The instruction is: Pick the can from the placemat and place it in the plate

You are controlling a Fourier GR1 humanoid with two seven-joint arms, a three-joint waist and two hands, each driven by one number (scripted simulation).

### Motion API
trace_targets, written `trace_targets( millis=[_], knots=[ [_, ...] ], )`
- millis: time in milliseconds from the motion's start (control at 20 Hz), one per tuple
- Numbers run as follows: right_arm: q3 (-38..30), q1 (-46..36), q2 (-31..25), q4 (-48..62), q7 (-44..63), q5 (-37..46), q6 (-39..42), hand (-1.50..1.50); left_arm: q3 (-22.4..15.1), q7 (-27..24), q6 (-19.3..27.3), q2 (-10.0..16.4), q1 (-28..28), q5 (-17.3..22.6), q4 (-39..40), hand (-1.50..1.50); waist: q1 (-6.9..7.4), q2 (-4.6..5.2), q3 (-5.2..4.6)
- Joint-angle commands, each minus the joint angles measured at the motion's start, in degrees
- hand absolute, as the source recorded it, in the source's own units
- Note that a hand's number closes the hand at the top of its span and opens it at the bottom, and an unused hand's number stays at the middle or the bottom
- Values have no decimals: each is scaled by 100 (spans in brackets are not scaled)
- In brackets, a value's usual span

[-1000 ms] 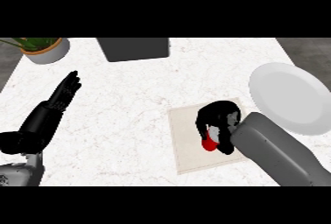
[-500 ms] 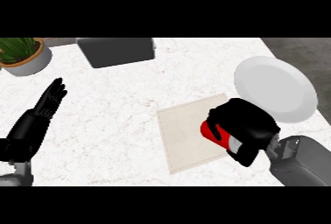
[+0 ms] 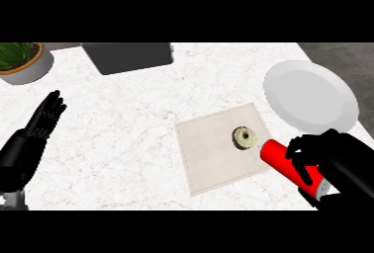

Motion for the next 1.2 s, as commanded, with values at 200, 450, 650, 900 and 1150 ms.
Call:
trace_targets(
  millis=[200, 450, 650, 900, 1150],
  knots=[
    [-1831, 2171, -620, -522, -938, -235, -1460, 150, -234, 134, -106, -39, -94, -51, -306, 0, 372, 149, -24],
    [-2925, 3361, -299, 239, -2167, -855, -2010, 150, -341, -91, -188, -121, -285, -147, -152, 0, 711, 235, -39],
    [-3555, 3452, 16, 908, -2916, -1457, -1852, 150, -454, 194, -381, -164, -611, -80, -227, 0, 1070, 277, -49],
    [-3605, 2521, 367, 1790, -3111, -1724, -1442, 150, -623, 13, -391, -391, -805, -401, 58, 0, 1213, 299, -52],
    [-3564, 1316, 583, 3166, -3402, -1331, -1529, 150, -400, -193, -684, -424, -933, -227, 446, 0, 1262, 308, -53]
  ],
)
